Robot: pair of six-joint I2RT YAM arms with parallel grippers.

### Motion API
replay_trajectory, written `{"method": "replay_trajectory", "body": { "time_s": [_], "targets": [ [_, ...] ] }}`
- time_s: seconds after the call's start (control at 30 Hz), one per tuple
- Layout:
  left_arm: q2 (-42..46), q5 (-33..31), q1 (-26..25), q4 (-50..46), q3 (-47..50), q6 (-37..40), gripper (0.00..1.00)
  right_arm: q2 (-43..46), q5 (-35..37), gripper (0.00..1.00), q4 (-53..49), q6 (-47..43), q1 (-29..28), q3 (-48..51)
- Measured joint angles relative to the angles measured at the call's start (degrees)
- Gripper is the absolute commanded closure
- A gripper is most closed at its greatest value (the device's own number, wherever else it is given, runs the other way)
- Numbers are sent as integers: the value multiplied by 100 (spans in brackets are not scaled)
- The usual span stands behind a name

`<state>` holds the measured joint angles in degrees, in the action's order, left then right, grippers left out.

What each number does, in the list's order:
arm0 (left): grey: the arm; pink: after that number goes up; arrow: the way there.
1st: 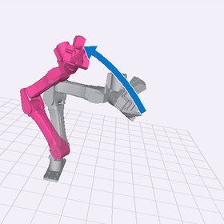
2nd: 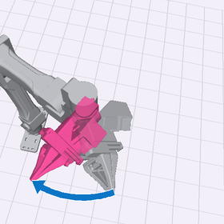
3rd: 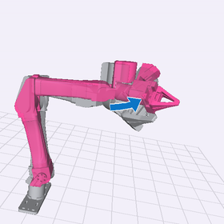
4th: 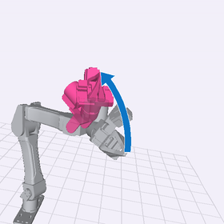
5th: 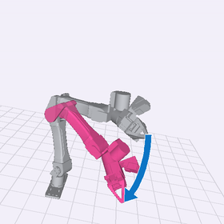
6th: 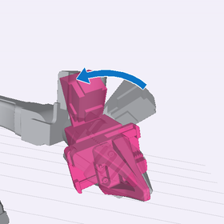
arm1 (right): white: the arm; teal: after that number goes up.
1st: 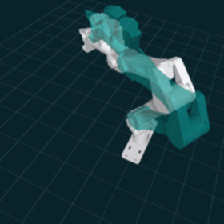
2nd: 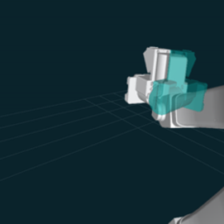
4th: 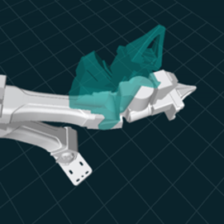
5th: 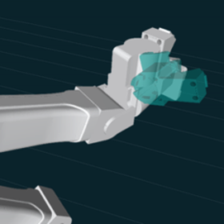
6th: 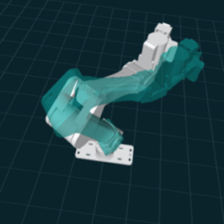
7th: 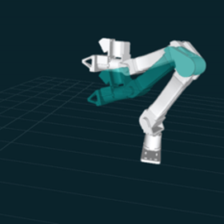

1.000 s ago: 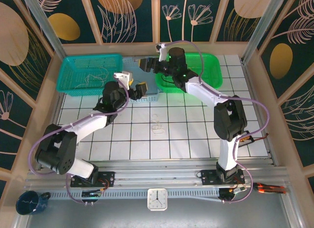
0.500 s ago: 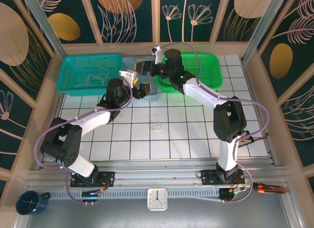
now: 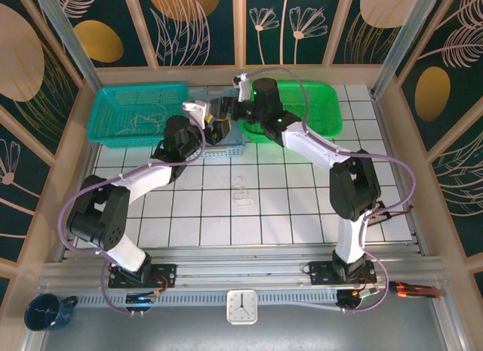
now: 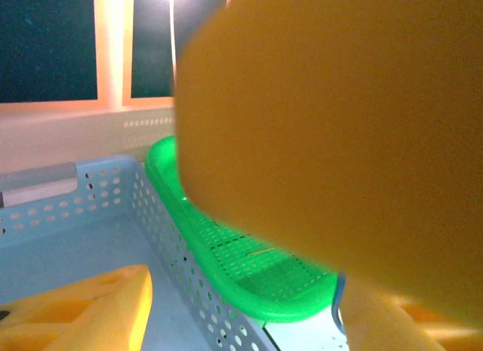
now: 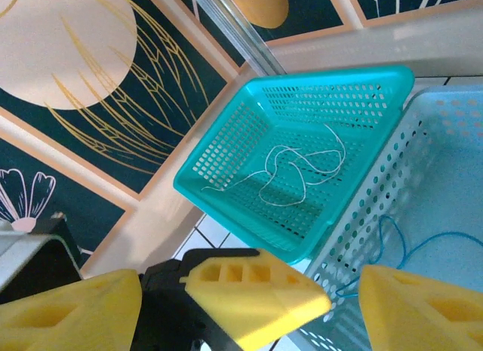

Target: Untangle the cables

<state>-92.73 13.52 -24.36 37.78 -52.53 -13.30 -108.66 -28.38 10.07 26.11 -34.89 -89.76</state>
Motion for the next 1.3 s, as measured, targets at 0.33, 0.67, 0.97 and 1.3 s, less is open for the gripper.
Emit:
{"method": "replay_trajectory", "body": {
  "time_s": [0.33,0.67,0.97,1.3],
  "targets": [
    [-28,26,-2,243,-42,7,49,243,-15,24,245,382,0,330],
    [-33,-13,9,275,-39,-15,91,431,-221,24,846,946,-4,723],
    [-59,-72,35,240,-35,-17,100,708,-468,24,1399,1250,-63,817],
    [-232,-149,81,160,-20,24,100,1283,-461,24,1672,1375,487,1217]
  ]
}}
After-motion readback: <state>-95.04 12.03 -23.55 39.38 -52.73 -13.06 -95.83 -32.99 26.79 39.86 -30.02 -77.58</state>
